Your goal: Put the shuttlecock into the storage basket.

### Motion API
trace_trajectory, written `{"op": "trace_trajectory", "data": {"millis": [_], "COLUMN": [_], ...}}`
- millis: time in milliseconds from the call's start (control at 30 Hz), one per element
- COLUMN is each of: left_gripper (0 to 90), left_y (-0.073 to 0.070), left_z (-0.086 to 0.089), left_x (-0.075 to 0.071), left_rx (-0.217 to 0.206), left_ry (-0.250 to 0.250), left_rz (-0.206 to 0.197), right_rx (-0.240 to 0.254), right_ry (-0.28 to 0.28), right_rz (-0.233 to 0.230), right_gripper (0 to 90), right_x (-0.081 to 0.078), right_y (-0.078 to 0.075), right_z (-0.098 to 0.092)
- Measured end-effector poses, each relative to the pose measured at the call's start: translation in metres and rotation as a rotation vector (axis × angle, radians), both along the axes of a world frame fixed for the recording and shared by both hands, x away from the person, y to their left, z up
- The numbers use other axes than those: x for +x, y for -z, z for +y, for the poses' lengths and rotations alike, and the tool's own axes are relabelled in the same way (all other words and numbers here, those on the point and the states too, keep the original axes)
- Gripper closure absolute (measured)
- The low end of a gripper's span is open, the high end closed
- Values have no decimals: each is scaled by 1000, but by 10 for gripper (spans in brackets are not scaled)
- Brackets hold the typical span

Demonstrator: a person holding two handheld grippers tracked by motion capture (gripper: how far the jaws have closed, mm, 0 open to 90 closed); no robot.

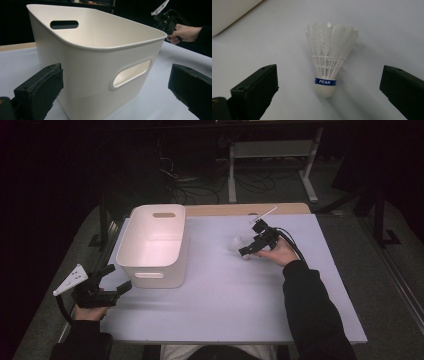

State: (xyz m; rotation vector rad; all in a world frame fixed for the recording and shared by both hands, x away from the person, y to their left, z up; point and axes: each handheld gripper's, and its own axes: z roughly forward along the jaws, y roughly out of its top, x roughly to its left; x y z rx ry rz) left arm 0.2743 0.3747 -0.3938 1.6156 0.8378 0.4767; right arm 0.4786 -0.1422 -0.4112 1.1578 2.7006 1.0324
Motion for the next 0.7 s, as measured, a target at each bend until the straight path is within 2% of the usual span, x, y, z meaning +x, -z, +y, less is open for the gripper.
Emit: {"op": "trace_trajectory", "data": {"millis": [433, 500, 567, 600, 633, 700], "left_gripper": [0, 0, 0, 0, 0, 0], "left_y": [0, 0, 0, 0, 0, 0], "left_z": [0, 0, 0, 0, 0, 0], "left_x": [0, 0, 0, 0, 0, 0], "left_rx": [3, 3, 3, 3, 2, 3], "left_ry": [1, 1, 1, 2, 1, 2], "left_rz": [1, 1, 1, 0, 1, 0], "right_rx": [-33, -47, -48, -48, -47, -49], "right_ry": [-22, -33, -39, -50, -59, -67], "right_rz": [31, 40, 43, 51, 56, 68], "right_gripper": [16, 56, 56, 148, 150, 215], "right_x": [4, 4, 4, 5, 5, 5], "right_y": [15, 18, 18, 19, 19, 19], "right_z": [5, 7, 7, 7, 7, 6]}}
